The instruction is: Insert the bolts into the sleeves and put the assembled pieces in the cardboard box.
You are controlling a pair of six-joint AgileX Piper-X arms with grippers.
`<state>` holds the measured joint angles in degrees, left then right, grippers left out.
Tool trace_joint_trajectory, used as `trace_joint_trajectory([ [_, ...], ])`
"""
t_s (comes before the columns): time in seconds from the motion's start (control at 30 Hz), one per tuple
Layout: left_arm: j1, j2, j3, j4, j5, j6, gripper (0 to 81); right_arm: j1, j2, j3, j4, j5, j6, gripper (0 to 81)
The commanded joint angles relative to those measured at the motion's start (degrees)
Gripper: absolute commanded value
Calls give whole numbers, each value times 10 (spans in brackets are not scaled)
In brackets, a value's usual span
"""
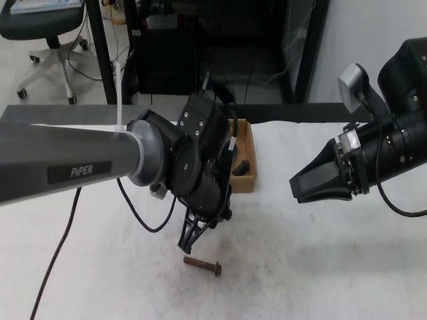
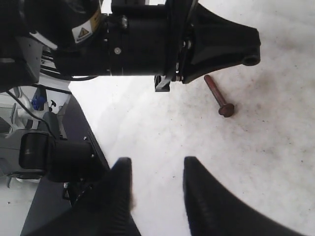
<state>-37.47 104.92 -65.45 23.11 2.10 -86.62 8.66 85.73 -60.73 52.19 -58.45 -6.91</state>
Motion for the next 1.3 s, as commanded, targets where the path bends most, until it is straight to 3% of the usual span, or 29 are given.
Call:
trace_joint_trajectory([
  [0.0,-2,-1,-3,-2,5,5,33,0,-5,-2,-8,-8,4,331],
  [0.23,-2,-1,3,1,32,14,370,0,-5,-2,-13,-8,7,331],
  [0.63,12,-15,2,-33,57,31,386,0,-5,-2,-14,-8,9,331],
  [0.73,32,-44,2,-68,65,178,386,0,-5,-2,-14,-4,9,331],
  [0.8,44,-70,1,-70,84,361,386,0,-5,-2,-14,-4,7,331],
  [0.87,54,-96,2,-44,149,563,386,0,-5,-2,-14,-4,5,331],
  [0.97,59,-126,2,91,241,833,386,0,-5,-2,-14,-4,4,331],
  [1.03,59,-136,2,184,209,951,386,0,-5,-2,-14,-4,4,331],
  [1.17,59,-128,2,334,36,1194,386,0,-5,-2,-15,-4,5,331],
  [1.23,59,-118,2,361,-9,1265,386,0,-5,-2,-18,-4,5,331],
  [1.27,59,-113,2,361,4,1285,386,0,-5,-2,-20,-4,5,331],
])
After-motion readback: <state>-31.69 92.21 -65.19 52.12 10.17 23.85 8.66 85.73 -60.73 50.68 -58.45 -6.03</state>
